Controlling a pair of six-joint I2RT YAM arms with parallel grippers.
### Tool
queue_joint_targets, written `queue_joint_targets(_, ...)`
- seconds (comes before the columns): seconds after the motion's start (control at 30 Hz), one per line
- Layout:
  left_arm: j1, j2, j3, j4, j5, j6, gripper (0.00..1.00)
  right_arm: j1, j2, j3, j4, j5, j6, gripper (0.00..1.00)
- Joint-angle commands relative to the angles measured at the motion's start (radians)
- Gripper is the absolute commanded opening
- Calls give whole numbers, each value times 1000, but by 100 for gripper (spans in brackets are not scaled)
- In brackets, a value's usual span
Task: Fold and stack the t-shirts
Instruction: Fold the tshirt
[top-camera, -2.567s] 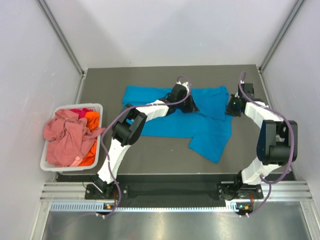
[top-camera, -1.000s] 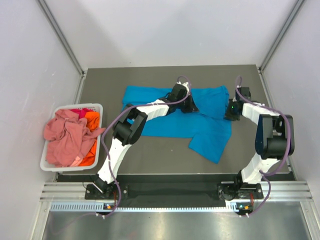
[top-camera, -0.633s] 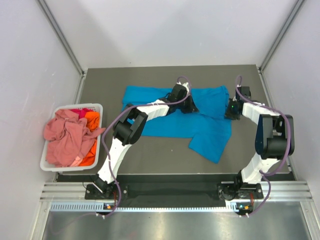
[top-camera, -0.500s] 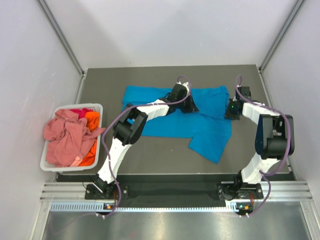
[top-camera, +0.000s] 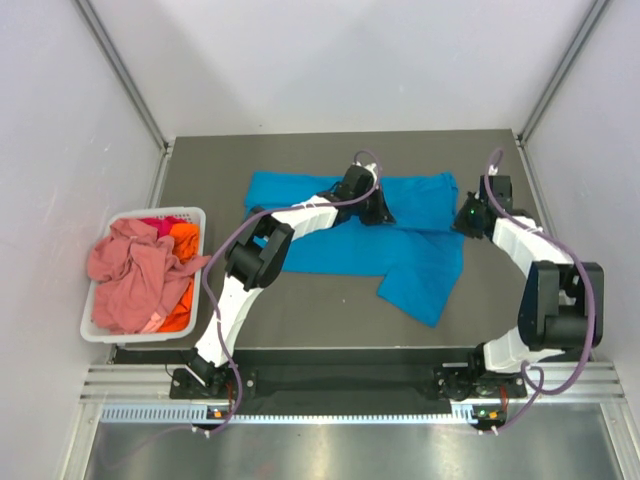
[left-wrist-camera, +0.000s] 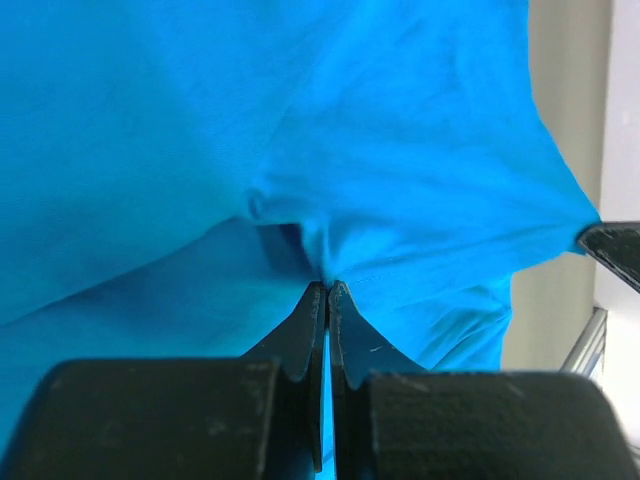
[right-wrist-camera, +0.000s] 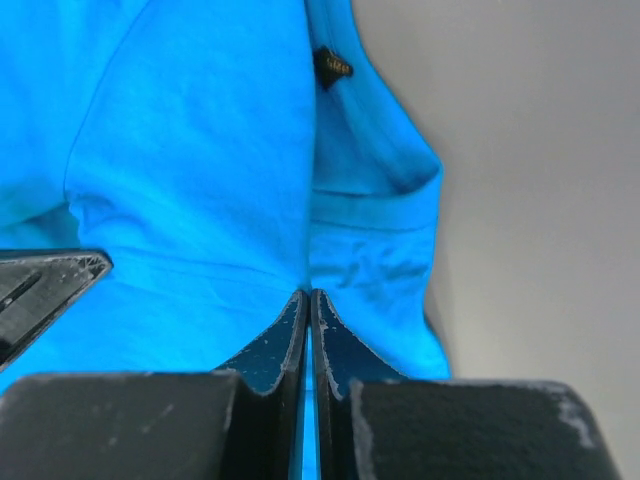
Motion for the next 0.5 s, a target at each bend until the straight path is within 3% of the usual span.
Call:
queue_joint_targets(0.0,12,-49,28,-36,-14,38,0,22,-61,-62,62,30,77,0)
queue_joint_targets(0.47,23,-64,17,-117,-23,79,0,138,-197,-235,203,174,215,0)
